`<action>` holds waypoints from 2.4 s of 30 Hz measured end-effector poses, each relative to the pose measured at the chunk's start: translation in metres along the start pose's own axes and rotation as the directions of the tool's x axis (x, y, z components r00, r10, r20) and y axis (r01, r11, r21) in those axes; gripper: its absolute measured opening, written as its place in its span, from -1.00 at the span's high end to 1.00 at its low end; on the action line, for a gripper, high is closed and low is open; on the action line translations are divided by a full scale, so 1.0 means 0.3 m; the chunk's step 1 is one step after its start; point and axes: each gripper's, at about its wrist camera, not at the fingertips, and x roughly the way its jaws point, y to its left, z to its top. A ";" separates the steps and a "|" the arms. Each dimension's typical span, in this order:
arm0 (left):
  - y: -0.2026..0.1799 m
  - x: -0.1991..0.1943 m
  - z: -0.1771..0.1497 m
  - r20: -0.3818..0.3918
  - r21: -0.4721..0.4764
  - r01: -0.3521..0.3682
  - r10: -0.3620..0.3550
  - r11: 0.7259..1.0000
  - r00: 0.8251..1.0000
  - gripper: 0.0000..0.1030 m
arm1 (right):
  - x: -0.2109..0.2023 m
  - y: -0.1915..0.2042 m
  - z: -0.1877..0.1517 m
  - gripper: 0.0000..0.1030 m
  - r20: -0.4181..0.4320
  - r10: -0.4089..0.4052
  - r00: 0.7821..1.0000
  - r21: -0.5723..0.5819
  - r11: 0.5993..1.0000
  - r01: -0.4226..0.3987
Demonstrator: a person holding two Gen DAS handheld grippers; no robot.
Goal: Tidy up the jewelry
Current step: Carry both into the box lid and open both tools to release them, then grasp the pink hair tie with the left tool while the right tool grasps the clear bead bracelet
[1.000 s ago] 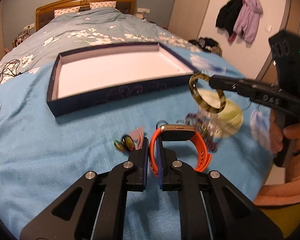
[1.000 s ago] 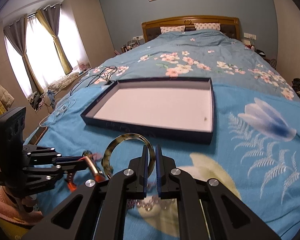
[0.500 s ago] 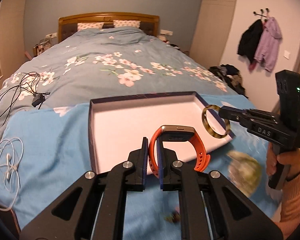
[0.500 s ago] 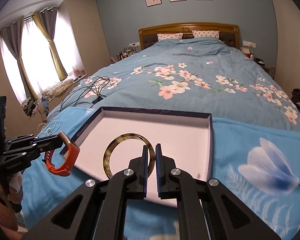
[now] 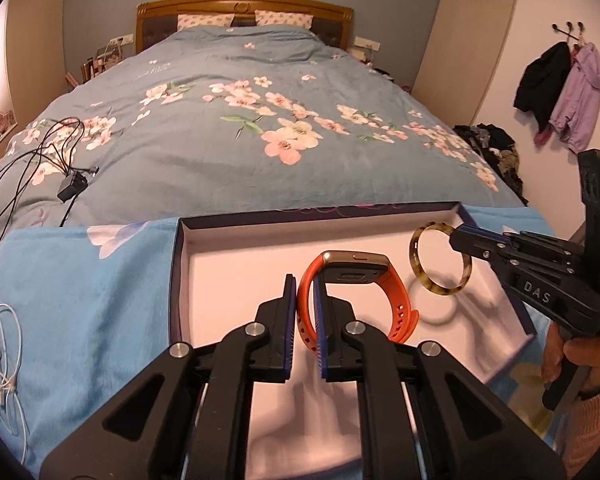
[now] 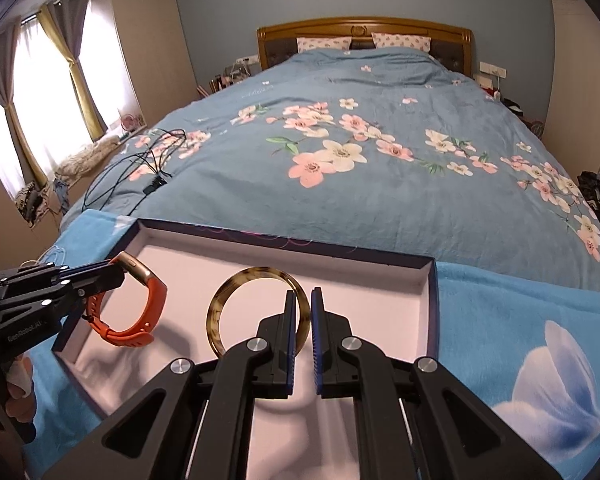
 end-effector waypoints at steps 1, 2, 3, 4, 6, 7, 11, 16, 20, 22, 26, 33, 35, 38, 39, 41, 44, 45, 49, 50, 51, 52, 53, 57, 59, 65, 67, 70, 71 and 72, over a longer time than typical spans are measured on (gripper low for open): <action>0.007 0.017 0.003 -0.006 -0.003 -0.001 0.001 1.000 1.000 0.83 | 0.012 -0.001 0.008 0.89 -0.007 -0.003 1.000 -0.002 1.000 0.003; 0.013 0.036 0.006 -0.014 -0.008 -0.002 0.002 1.000 1.000 0.83 | 0.025 -0.002 0.014 0.89 -0.019 0.000 1.000 -0.003 1.000 0.000; 0.016 0.051 0.014 -0.020 -0.011 -0.006 0.006 1.000 1.000 0.83 | 0.034 -0.003 0.021 0.89 -0.027 0.006 1.000 0.005 1.000 -0.006; 0.019 0.068 0.021 -0.027 -0.014 -0.008 0.007 1.000 1.000 0.83 | 0.045 -0.005 0.029 0.89 -0.036 0.011 0.999 0.011 1.000 -0.011; 0.027 0.099 0.031 -0.043 -0.025 -0.013 0.012 1.000 0.999 0.82 | 0.064 -0.002 0.041 0.88 -0.050 0.000 0.999 0.008 1.000 0.000; 0.029 0.109 0.033 -0.049 -0.029 -0.016 0.014 0.999 0.999 0.82 | 0.073 -0.001 0.049 0.87 -0.055 -0.006 0.998 0.006 1.000 0.007; 0.044 0.154 0.050 -0.070 -0.046 -0.028 0.024 0.999 0.997 0.82 | 0.103 -0.001 0.062 0.88 -0.077 -0.019 0.997 0.009 1.000 0.020; 0.058 0.187 0.069 -0.094 -0.060 -0.032 0.026 0.998 0.995 0.78 | 0.128 -0.011 0.072 0.92 -0.089 -0.036 0.995 0.019 0.999 0.038; 0.062 0.203 0.087 -0.111 -0.066 -0.012 0.005 0.998 0.994 0.77 | 0.126 -0.012 0.072 0.89 -0.082 -0.058 0.995 0.020 0.998 0.060; 0.065 0.204 0.091 -0.110 -0.072 -0.016 0.008 0.997 0.994 0.67 | 0.109 -0.010 0.069 0.85 -0.070 -0.056 0.996 0.021 0.998 0.058; 0.066 0.167 0.081 -0.080 -0.071 -0.025 0.019 0.997 0.997 0.40 | 0.017 0.002 0.049 0.66 -0.010 -0.030 1.000 0.007 1.000 0.030; 0.058 -0.056 0.027 0.054 -0.031 -0.011 0.013 0.999 0.998 0.08 | -0.221 0.050 -0.058 0.24 0.094 0.079 0.992 -0.073 0.995 -0.072; 0.044 -0.137 -0.012 0.093 0.004 -0.007 0.006 1.000 0.996 0.04 | -0.287 0.069 -0.111 0.23 0.121 0.094 0.988 -0.109 0.991 -0.081; 0.016 -0.237 -0.091 0.131 0.060 -0.002 -0.006 0.998 0.991 -0.11 | -0.359 0.091 -0.198 0.22 0.112 0.117 0.987 -0.154 0.983 -0.100; 0.005 -0.263 -0.121 0.135 0.082 0.006 -0.017 0.997 0.991 -0.11 | -0.371 0.093 -0.220 0.22 0.107 0.120 0.987 -0.157 0.982 -0.103; -0.011 -0.304 -0.180 0.137 0.110 0.014 -0.029 0.994 0.990 -0.12 | -0.390 0.093 -0.275 0.22 0.082 0.135 0.987 -0.158 0.980 -0.121; -0.038 -0.349 -0.264 0.140 0.142 0.017 -0.037 0.990 0.989 -0.12 | -0.397 0.094 -0.352 0.22 0.039 0.120 0.992 -0.163 0.980 -0.112; -0.042 -0.356 -0.288 0.140 0.150 0.013 -0.035 0.989 0.989 -0.12 | -0.398 0.094 -0.378 0.22 0.022 0.120 0.993 -0.163 0.980 -0.115; -0.062 -0.372 -0.371 0.116 0.176 0.033 -0.054 0.984 0.992 -0.12 | -0.392 0.086 -0.448 0.22 -0.020 0.112 0.993 -0.143 0.983 -0.114; -0.069 -0.377 -0.400 0.107 0.184 0.038 -0.058 0.982 0.993 -0.12 | -0.392 0.084 -0.462 0.22 -0.025 0.105 0.994 -0.139 0.984 -0.108; -0.073 -0.383 -0.419 0.100 0.187 0.042 -0.062 0.981 0.993 -0.12 | -0.388 0.082 -0.475 0.22 -0.033 0.095 0.995 -0.135 0.986 -0.098; -0.077 -0.389 -0.436 0.094 0.191 0.048 -0.067 0.980 0.993 -0.12 | -0.385 0.079 -0.486 0.22 -0.040 0.085 0.996 -0.130 0.987 -0.090; -0.082 -0.390 -0.451 0.091 0.197 0.055 -0.074 0.979 0.993 -0.12 | -0.384 0.074 -0.494 0.22 -0.043 0.082 0.996 -0.126 0.988 -0.087; -0.117 -0.404 -0.506 0.067 0.255 0.096 -0.117 0.962 0.991 -0.12 | -0.378 0.063 -0.530 0.22 -0.060 0.071 0.996 -0.106 0.991 -0.077; -0.138 -0.403 -0.524 0.050 0.272 0.122 -0.141 0.955 0.989 -0.12 | -0.376 0.063 -0.544 0.23 -0.070 0.071 0.995 -0.106 0.991 -0.078; -0.212 -0.399 -0.561 0.013 0.340 0.172 -0.187 0.924 0.982 -0.12 | -0.369 0.075 -0.561 0.23 -0.084 0.060 0.995 -0.105 0.992 -0.069; -0.232 -0.396 -0.566 -0.001 0.355 0.182 -0.195 0.917 0.981 -0.11 | -0.359 0.089 -0.567 0.23 -0.091 0.040 0.995 -0.121 0.991 -0.051; -0.256 -0.378 -0.570 -0.020 0.377 0.192 -0.200 0.906 0.980 -0.07 | -0.360 0.104 -0.576 0.26 -0.079 0.013 0.997 -0.147 0.989 -0.024; -0.260 -0.369 -0.570 -0.028 0.377 0.197 -0.201 0.905 0.979 -0.05 | -0.360 0.104 -0.577 0.28 -0.077 0.013 0.997 -0.146 0.989 -0.024; -0.258 -0.363 -0.569 -0.034 0.377 0.198 -0.200 0.905 0.979 0.02 | -0.360 0.103 -0.577 0.33 -0.076 0.014 0.997 -0.144 0.989 -0.025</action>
